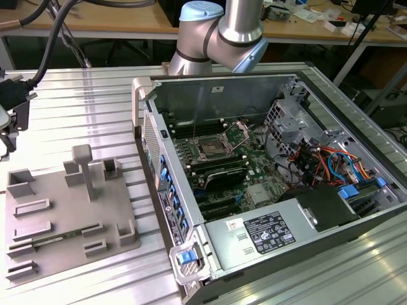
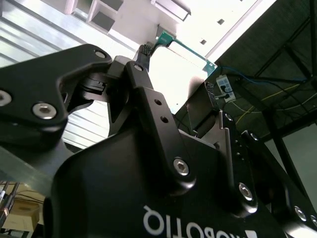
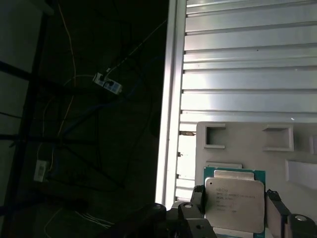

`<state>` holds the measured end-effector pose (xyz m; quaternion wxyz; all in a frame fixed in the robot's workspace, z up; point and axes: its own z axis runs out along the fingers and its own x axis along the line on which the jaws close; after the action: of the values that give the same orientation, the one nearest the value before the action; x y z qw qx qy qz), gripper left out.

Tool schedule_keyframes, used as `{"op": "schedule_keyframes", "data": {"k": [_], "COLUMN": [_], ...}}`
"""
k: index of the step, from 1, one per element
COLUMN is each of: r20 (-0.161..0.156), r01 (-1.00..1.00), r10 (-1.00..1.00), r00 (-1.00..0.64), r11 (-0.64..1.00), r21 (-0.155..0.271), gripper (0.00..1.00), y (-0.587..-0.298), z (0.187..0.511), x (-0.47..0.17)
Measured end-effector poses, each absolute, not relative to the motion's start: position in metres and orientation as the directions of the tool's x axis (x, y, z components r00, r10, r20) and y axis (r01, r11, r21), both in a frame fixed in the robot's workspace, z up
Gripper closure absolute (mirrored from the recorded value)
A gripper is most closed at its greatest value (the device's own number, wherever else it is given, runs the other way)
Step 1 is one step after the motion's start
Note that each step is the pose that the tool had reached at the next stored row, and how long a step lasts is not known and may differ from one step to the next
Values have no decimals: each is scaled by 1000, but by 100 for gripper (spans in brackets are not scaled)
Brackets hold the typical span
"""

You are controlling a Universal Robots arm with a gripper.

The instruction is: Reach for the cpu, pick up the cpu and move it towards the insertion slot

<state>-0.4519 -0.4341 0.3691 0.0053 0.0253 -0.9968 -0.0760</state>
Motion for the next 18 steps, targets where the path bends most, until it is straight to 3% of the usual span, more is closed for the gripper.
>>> {"op": "schedule_keyframes", "data": {"k": [18], "r20": [9], "r01": [-49], "r10": [-51], "r00": [-999], "r11": [986], "r21": [158], "gripper": [45], "y": [-435], "z": [375], "x": [-452]}}
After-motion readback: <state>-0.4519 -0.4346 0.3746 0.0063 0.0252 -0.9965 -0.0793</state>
